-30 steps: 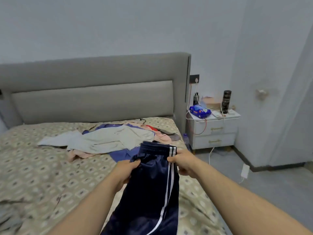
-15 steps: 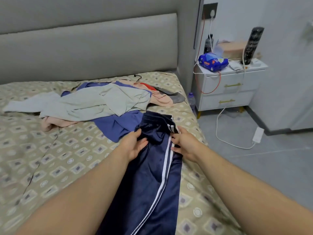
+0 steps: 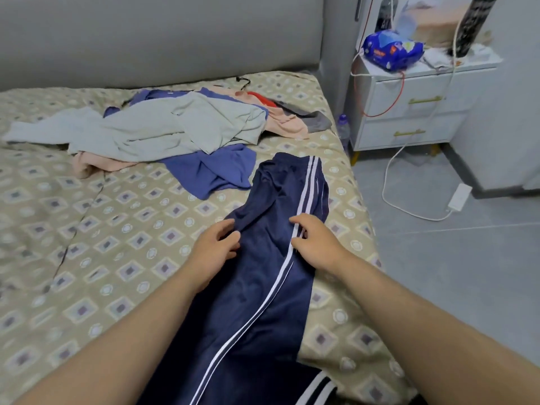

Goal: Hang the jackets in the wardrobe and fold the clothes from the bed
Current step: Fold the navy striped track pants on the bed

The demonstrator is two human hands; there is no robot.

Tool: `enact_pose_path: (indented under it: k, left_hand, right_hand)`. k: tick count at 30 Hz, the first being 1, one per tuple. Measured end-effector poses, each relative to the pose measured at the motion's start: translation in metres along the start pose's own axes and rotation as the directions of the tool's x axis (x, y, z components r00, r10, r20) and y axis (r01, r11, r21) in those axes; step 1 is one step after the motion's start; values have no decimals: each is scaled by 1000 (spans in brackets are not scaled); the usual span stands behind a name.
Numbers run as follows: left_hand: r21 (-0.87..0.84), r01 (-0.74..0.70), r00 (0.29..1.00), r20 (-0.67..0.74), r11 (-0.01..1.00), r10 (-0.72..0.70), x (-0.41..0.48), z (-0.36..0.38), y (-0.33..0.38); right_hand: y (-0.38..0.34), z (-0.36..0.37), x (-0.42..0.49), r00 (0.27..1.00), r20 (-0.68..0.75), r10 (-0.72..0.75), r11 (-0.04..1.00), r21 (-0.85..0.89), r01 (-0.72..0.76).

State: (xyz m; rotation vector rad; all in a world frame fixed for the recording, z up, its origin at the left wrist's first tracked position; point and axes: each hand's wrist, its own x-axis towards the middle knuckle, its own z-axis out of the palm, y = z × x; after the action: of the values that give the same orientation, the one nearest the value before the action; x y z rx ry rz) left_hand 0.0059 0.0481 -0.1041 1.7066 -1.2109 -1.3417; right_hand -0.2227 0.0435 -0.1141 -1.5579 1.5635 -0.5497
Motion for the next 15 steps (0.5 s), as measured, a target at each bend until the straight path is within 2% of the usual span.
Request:
enact_pose_path:
  k: [3,6,10,12,14,15]
  left_hand:
    - [81,53,988,-152,995,-40,-65,-44,-38]
    - [186,170,958,-262,968,-117,-132,-80,-74]
    - [243,311,947,-157,919,-280,-200,-103,-113]
    - [389,295,954,-177,873,-244,-221,-104,-124]
    - [572,307,942,-299,761,-154,-235,-107,-134]
    - [604,332,930,-340,725,-143,-244,-107,-136]
  right_hand:
    - [-6,15,-38,996,78,50,999,-11,-49]
    - [-18,33,-79,988,133,81,997,-4,-81]
    - [-46,55,-142,982,190,24,998,52,-34]
    - [-61,61,-173,972,233,-14,999,36,6]
    - [-71,66,-203,965,259,-47,997,-46,61]
    - [-73,67,-216,966,252,-54,993,-91,80]
